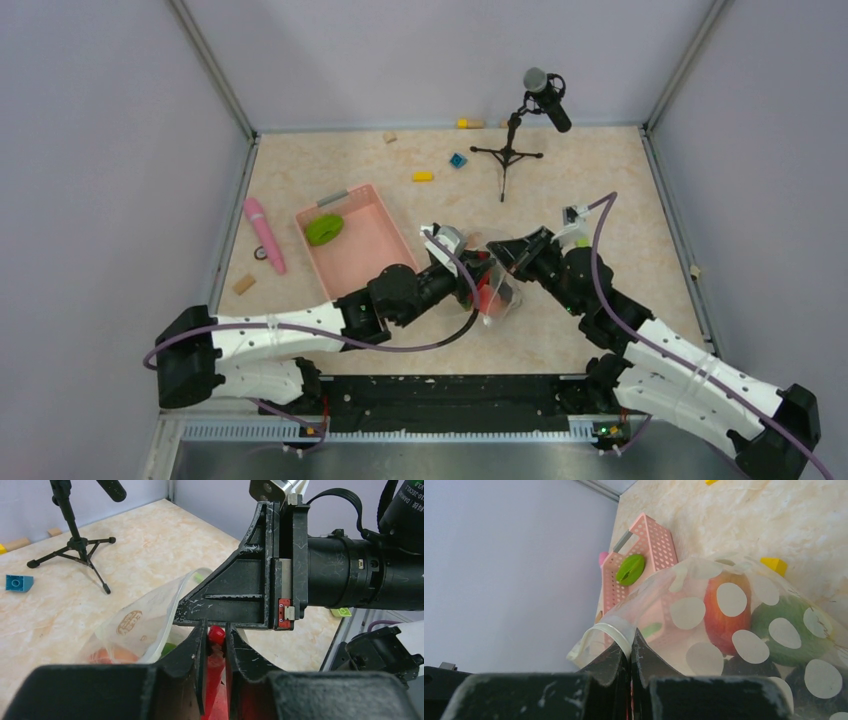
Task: Place the food in the zip-top bag and seal the zipper
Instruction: Place the fake vegetable in the zipper food storage bag.
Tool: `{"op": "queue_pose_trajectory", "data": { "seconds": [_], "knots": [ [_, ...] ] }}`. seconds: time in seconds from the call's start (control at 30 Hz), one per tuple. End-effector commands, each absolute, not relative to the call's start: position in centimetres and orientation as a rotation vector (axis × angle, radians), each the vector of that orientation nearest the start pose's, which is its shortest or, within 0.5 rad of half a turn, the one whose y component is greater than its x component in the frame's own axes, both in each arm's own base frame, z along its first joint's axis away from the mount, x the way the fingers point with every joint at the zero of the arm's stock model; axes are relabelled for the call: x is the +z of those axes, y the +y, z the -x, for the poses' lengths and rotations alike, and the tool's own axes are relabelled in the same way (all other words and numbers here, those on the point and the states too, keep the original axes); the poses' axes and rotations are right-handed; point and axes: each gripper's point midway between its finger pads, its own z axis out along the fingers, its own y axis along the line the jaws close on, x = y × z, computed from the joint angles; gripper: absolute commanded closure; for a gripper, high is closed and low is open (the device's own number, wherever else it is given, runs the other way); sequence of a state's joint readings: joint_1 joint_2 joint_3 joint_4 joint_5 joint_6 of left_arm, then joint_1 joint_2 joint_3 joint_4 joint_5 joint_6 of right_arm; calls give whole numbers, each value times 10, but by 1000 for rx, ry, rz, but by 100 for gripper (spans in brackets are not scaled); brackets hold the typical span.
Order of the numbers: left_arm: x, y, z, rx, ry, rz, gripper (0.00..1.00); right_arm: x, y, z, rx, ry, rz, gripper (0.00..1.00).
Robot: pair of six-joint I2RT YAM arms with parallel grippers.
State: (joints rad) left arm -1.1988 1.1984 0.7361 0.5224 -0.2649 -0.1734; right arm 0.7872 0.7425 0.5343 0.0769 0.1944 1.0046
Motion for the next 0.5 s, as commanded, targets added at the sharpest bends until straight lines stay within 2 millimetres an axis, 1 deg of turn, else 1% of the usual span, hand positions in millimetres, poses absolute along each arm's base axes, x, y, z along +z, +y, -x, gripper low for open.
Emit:
{"op": "queue_pose_trajectory", "data": {
  "seconds": [0.0,0.1,0.17,0.2,0.27,0.3,0.33,0.37,0.47],
  "knots": [
    [280,-367,-193,-848,1470,-514,78,262,220,-234,1143,1726,-422,100],
    [274,-365,-190,-837,1498,-520,71,263,212,-236,1115,1714,-444,100],
    [274,-363,-186,-837,1506,-522,62,263,208,-237,1095,1707,-457,100],
    [275,-362,-185,-839,1509,-522,56,264,206,-237,1091,1702,-462,100],
    [277,-361,-181,-846,1514,-529,38,263,203,-236,1083,1700,-467,100],
    [278,-360,-178,-852,1519,-531,29,263,202,-236,1080,1697,-470,100],
    [278,-360,-177,-852,1527,-534,15,263,202,-236,1077,1697,-470,100],
    [279,-359,-175,-853,1534,-539,8,262,202,-236,1077,1699,-469,100],
    [283,-356,-171,-855,1559,-538,2,261,203,-236,1074,1706,-459,100]
  ]
}}
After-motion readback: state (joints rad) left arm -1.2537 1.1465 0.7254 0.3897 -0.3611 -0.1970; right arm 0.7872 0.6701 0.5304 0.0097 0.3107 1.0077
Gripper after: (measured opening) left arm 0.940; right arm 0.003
